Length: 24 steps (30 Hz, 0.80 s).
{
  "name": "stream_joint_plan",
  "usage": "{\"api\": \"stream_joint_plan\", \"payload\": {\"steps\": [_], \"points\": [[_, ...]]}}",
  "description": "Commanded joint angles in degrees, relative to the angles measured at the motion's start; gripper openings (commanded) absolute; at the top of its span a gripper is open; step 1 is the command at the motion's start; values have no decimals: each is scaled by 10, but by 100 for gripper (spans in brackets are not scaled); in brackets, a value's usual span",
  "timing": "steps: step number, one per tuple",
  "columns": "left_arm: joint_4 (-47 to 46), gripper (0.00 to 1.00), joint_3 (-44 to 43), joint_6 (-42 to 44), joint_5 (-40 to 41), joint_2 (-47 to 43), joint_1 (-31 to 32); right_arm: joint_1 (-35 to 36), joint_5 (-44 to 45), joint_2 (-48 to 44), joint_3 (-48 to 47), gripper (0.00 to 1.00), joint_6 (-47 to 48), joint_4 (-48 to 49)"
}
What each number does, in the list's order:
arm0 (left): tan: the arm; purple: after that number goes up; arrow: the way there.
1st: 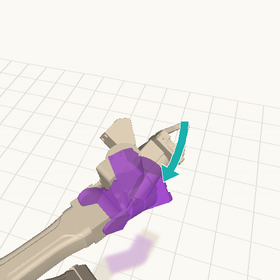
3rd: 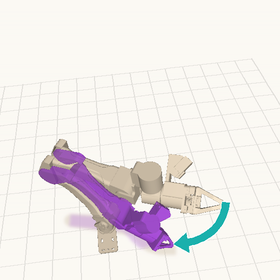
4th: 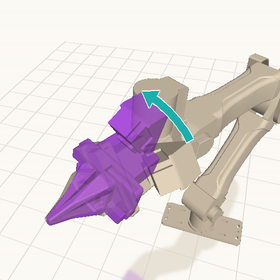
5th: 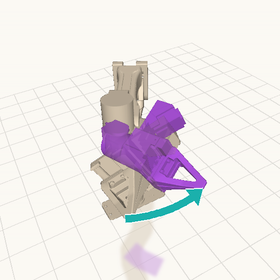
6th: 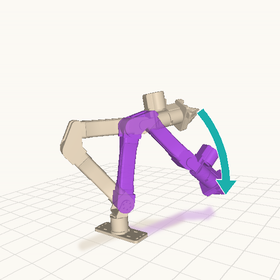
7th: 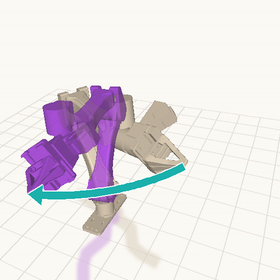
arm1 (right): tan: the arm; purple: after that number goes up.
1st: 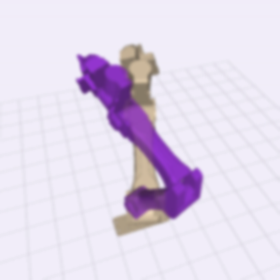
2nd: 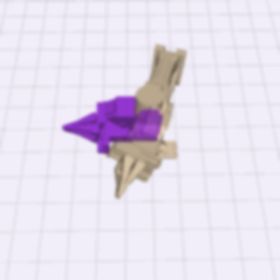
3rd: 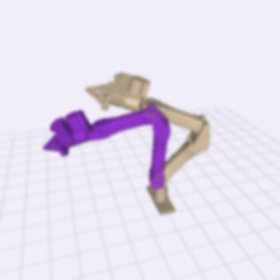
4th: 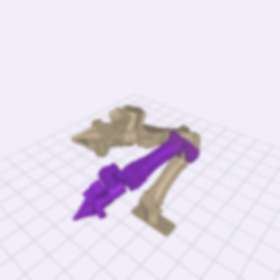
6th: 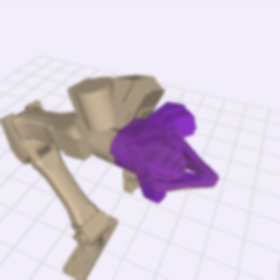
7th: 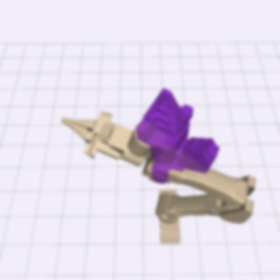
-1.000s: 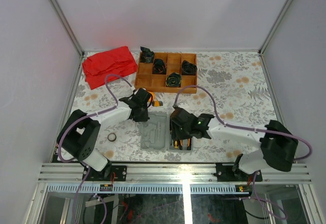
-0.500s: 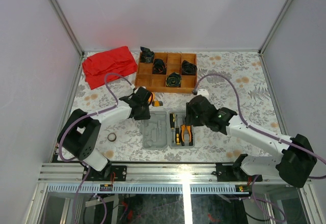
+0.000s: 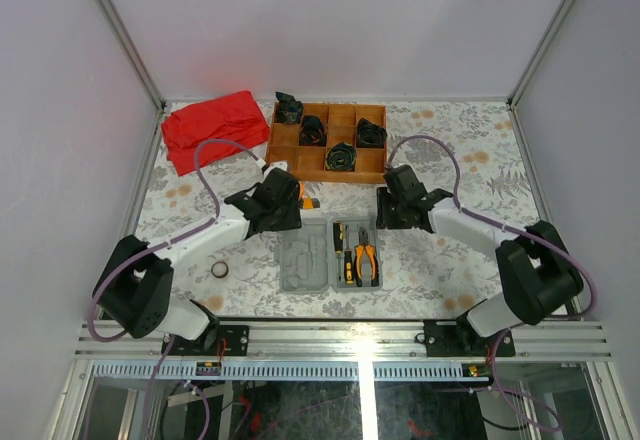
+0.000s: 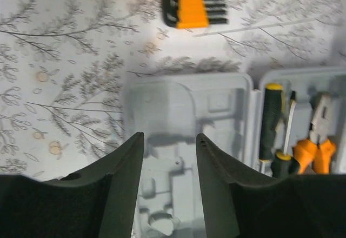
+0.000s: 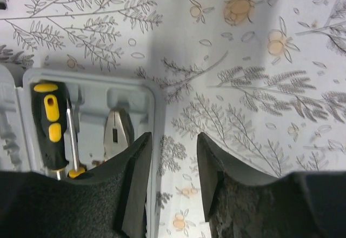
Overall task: Sort the tools into containers
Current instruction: Adjust the screwdriver in the storage box.
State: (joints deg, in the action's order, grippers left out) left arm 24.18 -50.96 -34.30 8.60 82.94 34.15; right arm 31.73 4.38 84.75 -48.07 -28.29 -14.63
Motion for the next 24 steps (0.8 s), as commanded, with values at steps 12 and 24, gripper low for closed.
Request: {"api": "stream_joint_plan", "payload": {"steps": [12, 24], "points": [[-16, 42, 56, -45, 16, -25, 60, -17, -58, 99, -47, 35, 27, 70], [-37, 38, 27, -32, 28, 54, 59, -16, -48, 15, 44, 23, -39, 47]]}}
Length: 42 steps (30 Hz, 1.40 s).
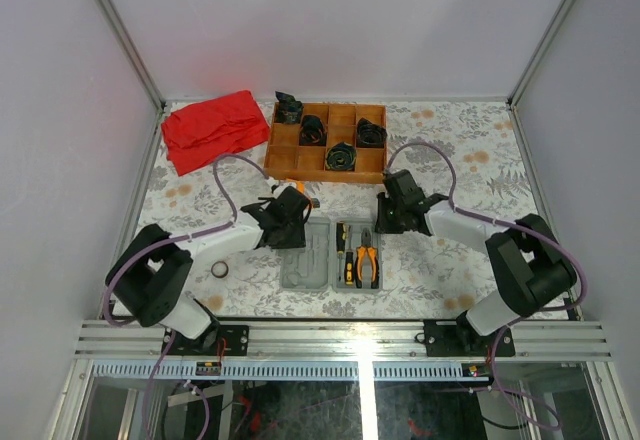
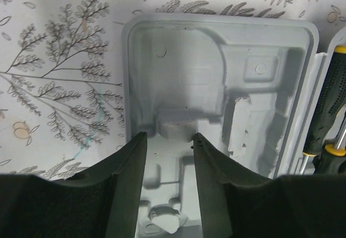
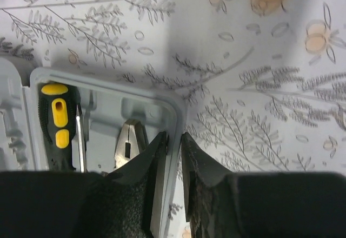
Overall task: Sort the tools into containers
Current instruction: Adjust the screwdriver in the storage box.
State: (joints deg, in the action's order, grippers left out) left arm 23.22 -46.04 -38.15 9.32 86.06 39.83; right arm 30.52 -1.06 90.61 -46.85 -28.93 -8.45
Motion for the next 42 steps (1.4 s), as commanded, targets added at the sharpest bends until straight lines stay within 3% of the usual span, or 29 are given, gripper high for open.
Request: {"api": "stream_joint_plan", "payload": {"steps": [1, 4, 11, 19, 26, 33, 42], "points": [[-29, 38, -27, 8, 19, 28, 2, -3, 3, -53, 42, 23, -41, -16], [-33, 38, -38, 13, 5, 34, 3, -3, -2, -88, 72, 23, -56, -21], [-16, 40, -48, 16, 27, -20, 37, -4, 53, -181, 65, 42, -58, -73], [-30, 42, -51, -27, 24, -55, 144, -3, 62, -244, 55, 43, -41, -79], [-51, 42, -84, -69, 35, 17, 216, -3, -14, -232, 84, 34, -51, -21], [-55, 43, -113, -71, 42, 64, 224, -3, 19, -193, 85, 41, -56, -37], [-53, 40, -129, -63, 41, 114, 224, -4, -8, -156, 106, 41, -68, 13]]}}
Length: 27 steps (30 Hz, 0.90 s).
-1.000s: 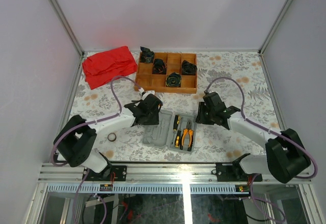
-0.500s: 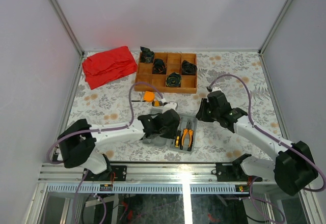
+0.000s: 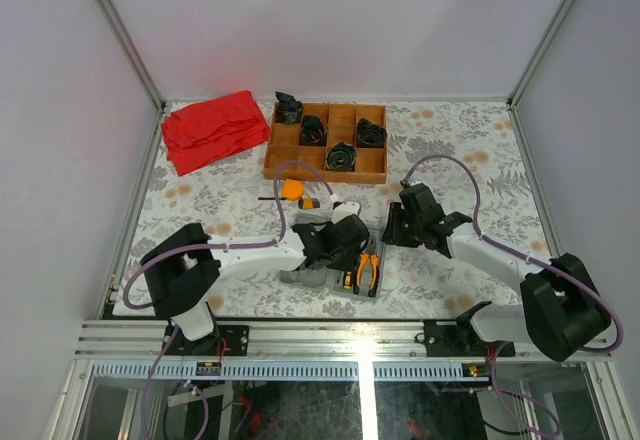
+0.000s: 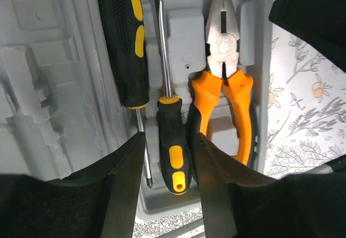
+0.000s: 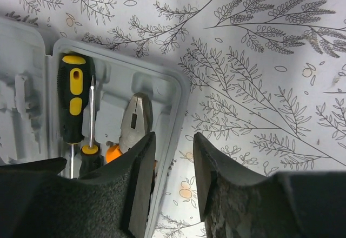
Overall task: Sort the tools into containers
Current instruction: Adjust the screwdriver in the storage box.
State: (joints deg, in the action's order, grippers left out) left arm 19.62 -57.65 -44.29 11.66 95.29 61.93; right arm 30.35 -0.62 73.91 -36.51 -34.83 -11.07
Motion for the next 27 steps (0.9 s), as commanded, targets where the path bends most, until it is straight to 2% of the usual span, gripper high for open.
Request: {"api": "stream_joint_plan", "payload": {"steps": [1, 8, 17, 27], "points": [[-17, 39, -13, -3, 17, 27, 3, -1, -15, 16, 3, 40, -9, 44], [-18, 27, -13, 0, 6, 45, 8, -2, -28, 58, 15, 34, -23, 79], [-12, 11, 21, 3, -5, 24, 15, -2, 7, 64, 43, 22, -59, 106], [-22, 8, 37, 27, -38, 1, 15, -2, 37, 57, 57, 18, -81, 107]]}}
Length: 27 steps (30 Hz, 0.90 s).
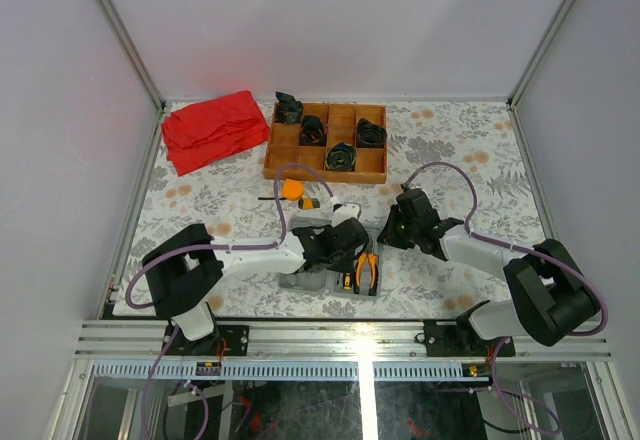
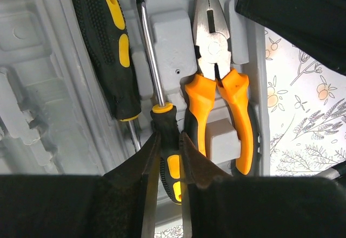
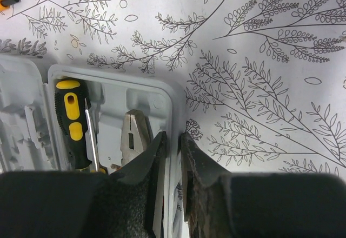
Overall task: Sort the tools into containers
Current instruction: Adjust the screwdriver in the storage box.
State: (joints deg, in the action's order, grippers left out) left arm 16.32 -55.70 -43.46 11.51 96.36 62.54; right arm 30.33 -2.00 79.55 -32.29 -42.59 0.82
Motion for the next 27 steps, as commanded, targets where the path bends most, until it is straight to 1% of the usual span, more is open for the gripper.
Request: {"api": "stream_joint_plan", "payload": {"steps": [1, 5, 9, 11, 14, 18, 21, 27], "points": [[11, 8, 19, 18, -38, -8, 9, -2, 49, 0, 15, 18, -2, -11], [13, 6, 21, 13, -37, 1, 9, -1, 41, -25, 10, 21, 19, -10], [10, 5, 25, 11, -42, -3, 9, -2, 60, -41, -14, 23, 40, -41], [5, 5, 26, 14, -49, -8, 9, -2, 54, -33, -21, 23, 45, -46], [-2, 3, 26, 19, -70, -12, 9, -2, 31, -17, -15, 23, 38, -27], [15, 1, 6, 26, -109, 2, 9, -2, 15, -4, 3, 22, 24, 2], [21, 1, -5, 31, -133, 12, 8, -2, 13, -2, 8, 22, 22, 6], [32, 0, -20, 33, -132, 7, 8, -2, 16, 1, 12, 22, 23, 9]]}}
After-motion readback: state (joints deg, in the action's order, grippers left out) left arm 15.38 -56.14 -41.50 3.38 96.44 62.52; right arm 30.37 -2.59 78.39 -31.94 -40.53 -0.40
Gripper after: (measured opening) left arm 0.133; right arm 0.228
